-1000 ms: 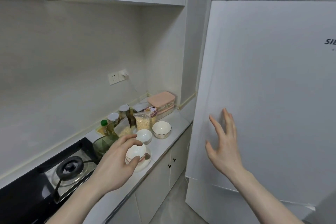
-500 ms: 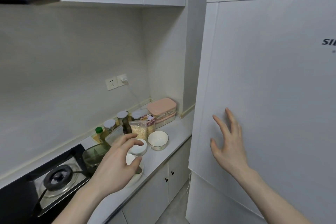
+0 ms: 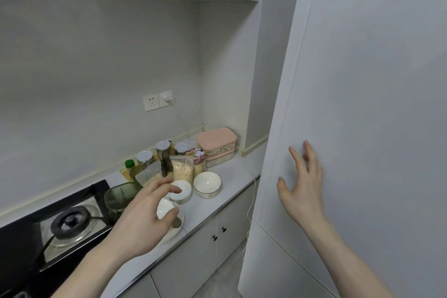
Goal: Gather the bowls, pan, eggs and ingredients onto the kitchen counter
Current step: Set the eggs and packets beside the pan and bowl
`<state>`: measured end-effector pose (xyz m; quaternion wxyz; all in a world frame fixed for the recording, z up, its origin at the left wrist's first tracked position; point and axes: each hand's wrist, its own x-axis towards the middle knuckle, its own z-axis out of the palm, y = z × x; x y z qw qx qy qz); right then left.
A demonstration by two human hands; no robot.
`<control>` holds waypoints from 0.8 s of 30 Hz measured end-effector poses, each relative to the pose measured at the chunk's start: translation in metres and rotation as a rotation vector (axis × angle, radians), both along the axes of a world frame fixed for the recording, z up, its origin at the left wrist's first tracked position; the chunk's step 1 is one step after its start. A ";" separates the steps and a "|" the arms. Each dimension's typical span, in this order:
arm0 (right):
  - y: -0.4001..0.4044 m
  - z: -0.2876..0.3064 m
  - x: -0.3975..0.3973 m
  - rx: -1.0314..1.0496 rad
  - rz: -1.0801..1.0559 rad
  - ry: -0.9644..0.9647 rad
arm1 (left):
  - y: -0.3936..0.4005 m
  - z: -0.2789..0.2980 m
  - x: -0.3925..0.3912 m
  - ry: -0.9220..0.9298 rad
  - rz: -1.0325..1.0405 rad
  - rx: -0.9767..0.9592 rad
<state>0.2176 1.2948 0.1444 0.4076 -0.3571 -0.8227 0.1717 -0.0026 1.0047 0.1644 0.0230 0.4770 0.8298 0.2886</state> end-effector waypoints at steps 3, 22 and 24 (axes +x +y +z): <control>-0.019 0.005 -0.012 -0.120 0.061 0.022 | -0.022 -0.008 -0.007 -0.003 0.059 -0.030; -0.460 -0.020 -0.227 -0.208 1.428 -0.460 | -0.437 -0.056 0.032 -0.137 0.873 -0.051; -0.503 -0.022 -0.236 -0.213 1.516 -0.487 | -0.483 -0.062 0.048 -0.158 0.956 -0.036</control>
